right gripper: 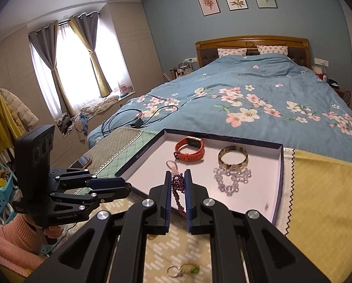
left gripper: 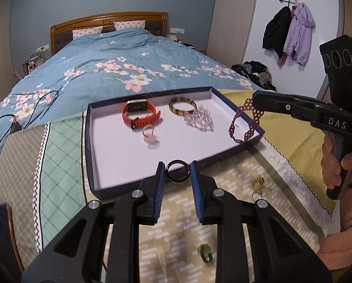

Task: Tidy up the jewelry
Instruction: 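Carry black ring and maroon bracelet over the box and open both grippers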

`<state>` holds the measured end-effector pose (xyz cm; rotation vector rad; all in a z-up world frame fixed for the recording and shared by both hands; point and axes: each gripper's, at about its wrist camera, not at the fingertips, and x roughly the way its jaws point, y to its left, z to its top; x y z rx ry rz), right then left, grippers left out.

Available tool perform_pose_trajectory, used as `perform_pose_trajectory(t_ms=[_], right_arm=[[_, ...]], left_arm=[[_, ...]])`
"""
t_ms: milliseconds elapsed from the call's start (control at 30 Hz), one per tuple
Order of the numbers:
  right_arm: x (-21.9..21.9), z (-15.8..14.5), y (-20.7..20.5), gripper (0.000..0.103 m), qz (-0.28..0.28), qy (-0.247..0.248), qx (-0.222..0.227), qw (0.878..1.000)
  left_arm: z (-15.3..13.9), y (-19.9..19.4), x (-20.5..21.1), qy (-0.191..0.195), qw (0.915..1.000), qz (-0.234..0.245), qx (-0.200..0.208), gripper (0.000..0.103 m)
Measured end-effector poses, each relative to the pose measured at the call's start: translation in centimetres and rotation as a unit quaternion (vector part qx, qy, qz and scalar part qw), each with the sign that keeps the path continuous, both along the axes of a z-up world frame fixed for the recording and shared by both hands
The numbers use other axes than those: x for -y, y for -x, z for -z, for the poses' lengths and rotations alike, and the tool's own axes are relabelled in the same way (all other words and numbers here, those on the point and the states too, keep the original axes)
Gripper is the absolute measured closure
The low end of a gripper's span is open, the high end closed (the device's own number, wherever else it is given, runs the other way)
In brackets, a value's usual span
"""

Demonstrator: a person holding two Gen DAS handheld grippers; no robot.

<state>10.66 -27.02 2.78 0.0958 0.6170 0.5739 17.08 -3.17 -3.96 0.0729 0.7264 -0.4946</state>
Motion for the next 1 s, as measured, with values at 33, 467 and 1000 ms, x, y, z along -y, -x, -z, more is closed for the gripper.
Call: perform_pose_trajectory(t_ms=[33,467,1000], right_arm=[[0.0,0.0,-0.3,0.094,0.001,0.000,0.000,1.000],[-0.2,1.9,-4.0,0.094,0.020,0.001,-0.026,0.999],[-0.2,3.1,-5.6,0.094,0.020,-0.015,-0.048,0.999]], left_arm=[[-0.1,-0.2,0.0,0.000,1.0000,0.000,0.002,0.081],[0.5,-3.4,0.7,-0.011,0.9998,-0.013,-0.007,0.081],[1.5,-5.3,1.0,-0.015,0.9994,-0.025,-0.018,0.081]])
